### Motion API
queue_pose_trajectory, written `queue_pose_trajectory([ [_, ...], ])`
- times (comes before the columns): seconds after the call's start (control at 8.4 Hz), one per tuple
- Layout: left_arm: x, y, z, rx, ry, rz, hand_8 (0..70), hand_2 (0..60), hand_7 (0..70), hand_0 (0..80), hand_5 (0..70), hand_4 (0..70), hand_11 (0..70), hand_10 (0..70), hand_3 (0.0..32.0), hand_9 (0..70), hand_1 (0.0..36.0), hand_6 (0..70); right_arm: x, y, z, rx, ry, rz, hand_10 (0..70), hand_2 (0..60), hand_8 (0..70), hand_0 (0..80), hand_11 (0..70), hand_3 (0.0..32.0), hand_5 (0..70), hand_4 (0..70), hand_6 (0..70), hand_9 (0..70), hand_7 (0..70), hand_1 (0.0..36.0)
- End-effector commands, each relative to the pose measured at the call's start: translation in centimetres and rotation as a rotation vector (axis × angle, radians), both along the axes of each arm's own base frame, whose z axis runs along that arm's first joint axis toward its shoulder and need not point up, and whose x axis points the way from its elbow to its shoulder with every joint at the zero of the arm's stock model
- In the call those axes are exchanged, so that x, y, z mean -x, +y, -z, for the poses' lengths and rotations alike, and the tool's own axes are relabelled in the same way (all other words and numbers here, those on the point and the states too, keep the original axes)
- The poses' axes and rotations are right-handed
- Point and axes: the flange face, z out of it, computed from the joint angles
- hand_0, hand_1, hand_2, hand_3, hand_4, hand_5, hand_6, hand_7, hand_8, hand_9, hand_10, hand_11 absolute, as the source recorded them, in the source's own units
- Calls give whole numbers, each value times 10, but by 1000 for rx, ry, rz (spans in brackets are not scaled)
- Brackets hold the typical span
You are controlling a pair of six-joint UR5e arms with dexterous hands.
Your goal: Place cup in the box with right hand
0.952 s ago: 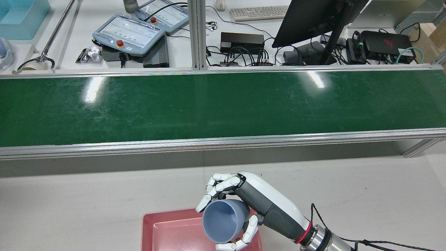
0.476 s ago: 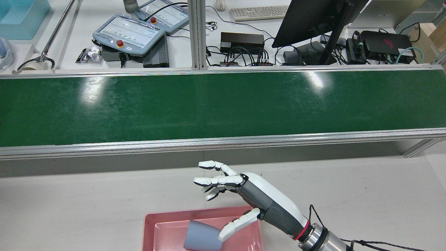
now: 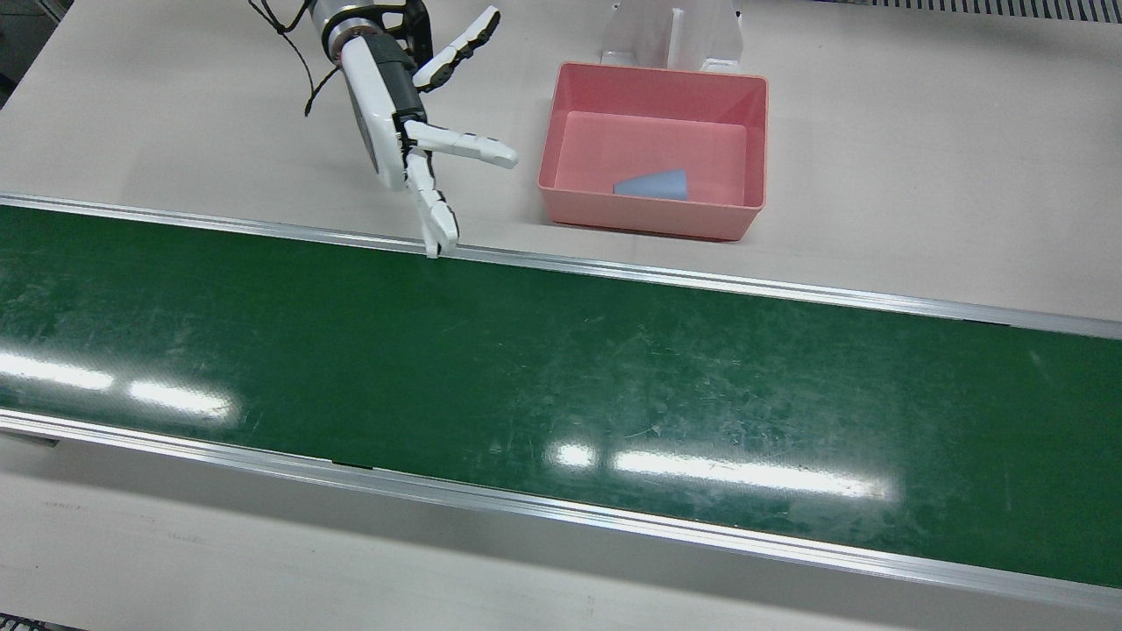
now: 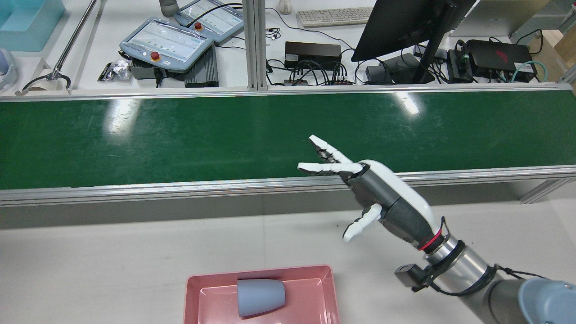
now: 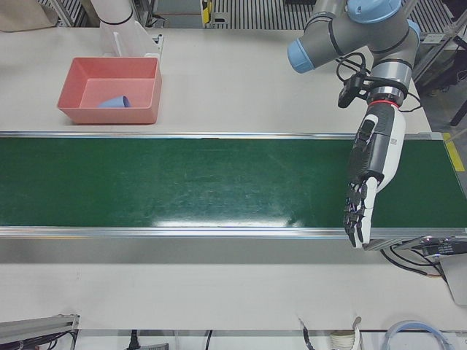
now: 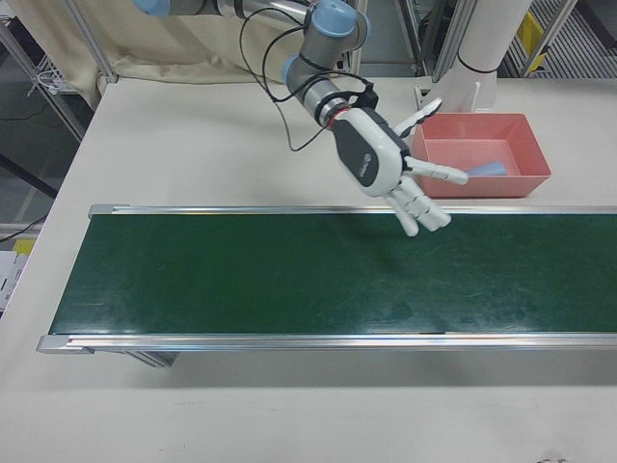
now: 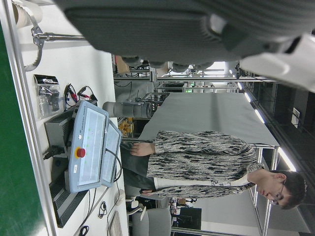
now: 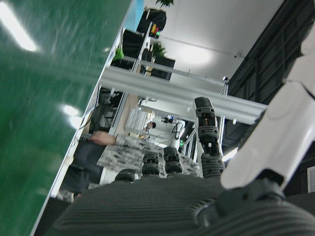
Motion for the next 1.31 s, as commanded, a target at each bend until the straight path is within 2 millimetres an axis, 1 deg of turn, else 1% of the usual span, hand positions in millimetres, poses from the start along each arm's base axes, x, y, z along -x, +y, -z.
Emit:
queue_pose_trajectory([
  [0.0, 0, 0, 0, 0, 0, 0, 0, 0, 0, 0, 0, 0, 0, 0, 0, 0, 0, 0, -160, -66, -91, 163, 82, -85, 0, 44, 51, 443, 0, 0, 17, 242, 40, 118, 179, 31],
  [0.12, 0, 0, 0, 0, 0, 0, 0, 0, 0, 0, 0, 0, 0, 0, 0, 0, 0, 0, -198, -71, -120, 183, 84, -127, 5, 66, 56, 435, 14, 0, 21, 200, 44, 129, 196, 42],
  [0.24, 0, 0, 0, 0, 0, 0, 0, 0, 0, 0, 0, 0, 0, 0, 0, 0, 0, 0, -224, -61, -185, 215, 43, -154, 16, 22, 64, 449, 28, 0, 21, 231, 51, 146, 228, 22],
  [0.36, 0, 0, 0, 0, 0, 0, 0, 0, 0, 0, 0, 0, 0, 0, 0, 0, 0, 0, -233, -58, -243, 254, -59, -142, 29, 66, 69, 428, 49, 0, 25, 144, 52, 152, 221, 38],
  [0.48, 0, 0, 0, 0, 0, 0, 0, 0, 0, 0, 0, 0, 0, 0, 0, 0, 0, 0, -262, -43, -265, 260, -70, -196, 37, 43, 73, 435, 61, 0, 28, 125, 53, 158, 222, 29],
  [0.6, 0, 0, 0, 0, 0, 0, 0, 0, 0, 0, 0, 0, 0, 0, 0, 0, 0, 0, -269, -26, -278, 286, -64, -205, 33, 96, 77, 424, 55, 0, 27, 142, 58, 167, 251, 53],
  [0.71, 0, 0, 0, 0, 0, 0, 0, 0, 0, 0, 0, 0, 0, 0, 0, 0, 0, 0, -271, -20, -282, 295, -61, -208, 24, 74, 80, 434, 42, 0, 27, 162, 60, 173, 262, 48],
  [0.83, 0, 0, 0, 0, 0, 0, 0, 0, 0, 0, 0, 0, 0, 0, 0, 0, 0, 0, -282, -19, -279, 288, -64, -224, 28, 25, 83, 448, 48, 0, 28, 176, 61, 177, 263, 28],
  [0.95, 0, 0, 0, -1, 0, 0, 0, 0, 0, 0, 0, 0, 0, 0, 0, 0, 0, 0, -296, -18, -272, 274, -63, -246, 29, 47, 87, 446, 51, 0, 34, 125, 62, 182, 265, 47],
  [1.07, 0, 0, 0, -1, 0, 0, 0, 0, 0, 0, 0, 0, 0, 0, 0, 0, 0, 0, -302, -18, -258, 251, -66, -255, 29, 23, 88, 459, 51, 0, 36, 129, 64, 185, 272, 45],
  [1.19, 0, 0, 0, -1, 0, 0, 0, 0, 0, 0, 0, 0, 0, 0, 0, 0, 0, 0, -322, -8, -238, 235, -39, -309, 29, 24, 92, 464, 51, 0, 36, 167, 68, 192, 292, 50],
])
